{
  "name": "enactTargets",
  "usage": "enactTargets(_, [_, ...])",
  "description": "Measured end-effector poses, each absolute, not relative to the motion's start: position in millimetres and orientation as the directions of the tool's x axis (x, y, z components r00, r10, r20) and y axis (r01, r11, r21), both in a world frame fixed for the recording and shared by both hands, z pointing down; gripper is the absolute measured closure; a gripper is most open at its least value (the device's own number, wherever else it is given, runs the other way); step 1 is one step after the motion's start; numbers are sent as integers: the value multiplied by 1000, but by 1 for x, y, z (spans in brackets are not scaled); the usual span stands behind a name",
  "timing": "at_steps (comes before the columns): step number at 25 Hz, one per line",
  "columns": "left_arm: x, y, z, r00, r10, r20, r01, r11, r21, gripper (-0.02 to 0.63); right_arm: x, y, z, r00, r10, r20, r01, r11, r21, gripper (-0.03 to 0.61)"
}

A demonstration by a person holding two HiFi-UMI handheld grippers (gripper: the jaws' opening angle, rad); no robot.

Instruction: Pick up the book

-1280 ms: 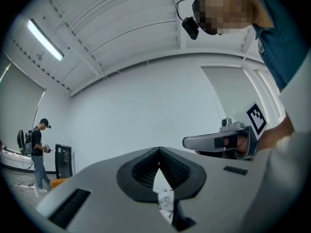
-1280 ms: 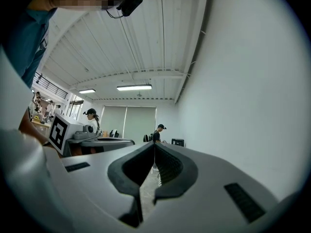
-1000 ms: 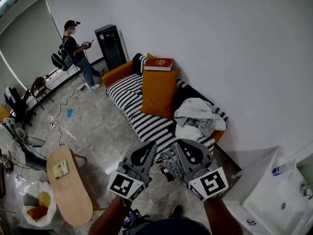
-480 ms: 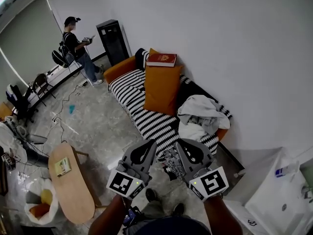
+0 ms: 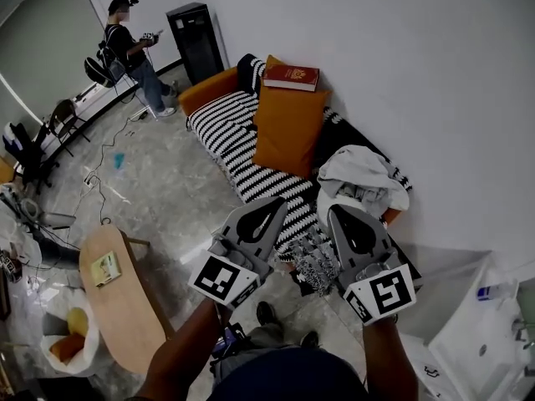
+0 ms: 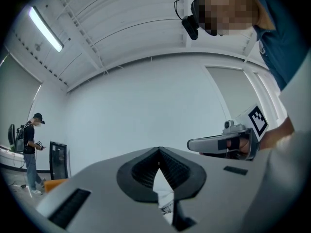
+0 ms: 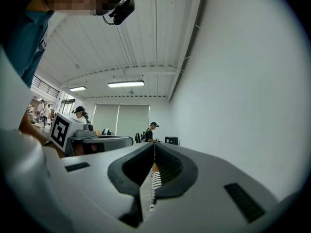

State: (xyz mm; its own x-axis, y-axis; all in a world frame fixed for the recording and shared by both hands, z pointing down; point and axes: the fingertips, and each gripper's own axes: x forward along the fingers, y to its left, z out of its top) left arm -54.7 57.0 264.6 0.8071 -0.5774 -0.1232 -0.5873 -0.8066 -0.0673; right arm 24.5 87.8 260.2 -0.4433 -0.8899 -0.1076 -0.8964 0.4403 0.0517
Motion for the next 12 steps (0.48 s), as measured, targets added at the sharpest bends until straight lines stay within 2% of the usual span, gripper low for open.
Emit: enactTargets(12, [-114, -23, 264, 835, -527, -157, -537, -844, -23, 609, -39, 12, 254, -397, -916, -61, -915, 390, 102, 566])
